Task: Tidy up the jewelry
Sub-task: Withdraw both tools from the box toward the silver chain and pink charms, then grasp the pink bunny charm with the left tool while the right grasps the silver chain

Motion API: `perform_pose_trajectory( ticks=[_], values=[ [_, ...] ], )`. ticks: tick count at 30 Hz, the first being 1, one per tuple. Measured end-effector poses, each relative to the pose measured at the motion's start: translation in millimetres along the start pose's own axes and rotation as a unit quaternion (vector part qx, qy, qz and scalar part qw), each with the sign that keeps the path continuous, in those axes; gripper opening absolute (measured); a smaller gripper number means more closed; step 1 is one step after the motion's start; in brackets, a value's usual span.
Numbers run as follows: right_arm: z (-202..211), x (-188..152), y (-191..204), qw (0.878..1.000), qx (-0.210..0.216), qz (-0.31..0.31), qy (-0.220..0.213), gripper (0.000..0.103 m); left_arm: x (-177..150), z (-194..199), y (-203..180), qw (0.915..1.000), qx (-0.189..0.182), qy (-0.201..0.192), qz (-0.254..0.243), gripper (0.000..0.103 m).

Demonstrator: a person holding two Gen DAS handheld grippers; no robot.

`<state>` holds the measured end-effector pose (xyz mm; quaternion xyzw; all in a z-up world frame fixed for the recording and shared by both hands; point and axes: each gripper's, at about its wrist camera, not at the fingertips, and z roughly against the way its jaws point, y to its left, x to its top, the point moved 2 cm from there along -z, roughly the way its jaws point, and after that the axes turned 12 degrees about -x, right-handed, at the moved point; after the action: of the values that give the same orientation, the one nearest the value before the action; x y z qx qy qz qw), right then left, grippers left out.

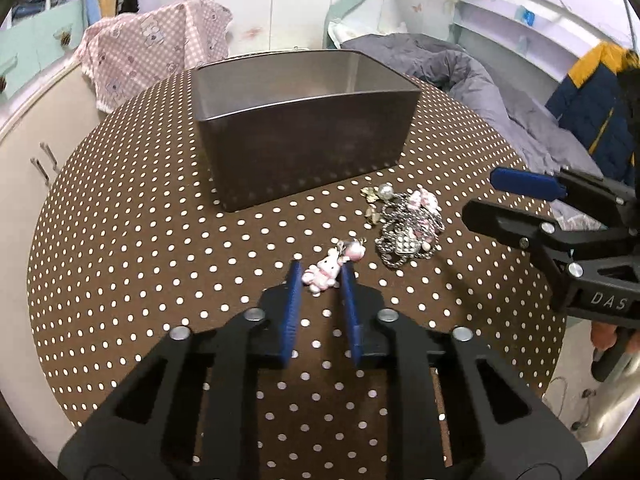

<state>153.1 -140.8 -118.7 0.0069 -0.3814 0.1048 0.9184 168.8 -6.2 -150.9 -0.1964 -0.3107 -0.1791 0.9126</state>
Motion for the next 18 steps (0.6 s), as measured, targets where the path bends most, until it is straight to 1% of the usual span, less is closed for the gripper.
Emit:
perform_pose_trajectory(
  ticks=[2, 6, 11, 14, 16, 18],
  values=[
    [-1, 0, 1, 1.000, 0.004, 0.002, 0.001, 0.056, 0, 1, 3, 1.0000, -0.006, -0.002, 0.007, 0.017],
    [-2, 0, 6, 1.000, 0.019, 0.006, 0.000, 0.056, -1, 0, 1, 1.0000, -0.004, -0.004, 0.003, 0.017],
    [-2, 0, 6, 1.000, 0.024, 0.009, -0.003, 0.056, -1, 1, 1, 0.9999, -0.008, -0.007, 0.011, 0.017],
    [1, 0, 5, 0.999, 0.034, 0.011, -0.008, 0.055, 0, 5, 5, 0.9997, -0.010, -0.013, 0.017, 0.017],
    [4, 1, 11, 0.999, 0.046, 0.024, -0.015, 0.044, 1, 8, 8, 0.9996, -0.011, -0.017, 0.021, 0.017],
    [6, 1, 22, 0.997, 0.067, 0.045, -0.022, 0.041, 2, 10, 9, 0.9995, -0.009, -0.020, 0.021, 0.017]
  ],
)
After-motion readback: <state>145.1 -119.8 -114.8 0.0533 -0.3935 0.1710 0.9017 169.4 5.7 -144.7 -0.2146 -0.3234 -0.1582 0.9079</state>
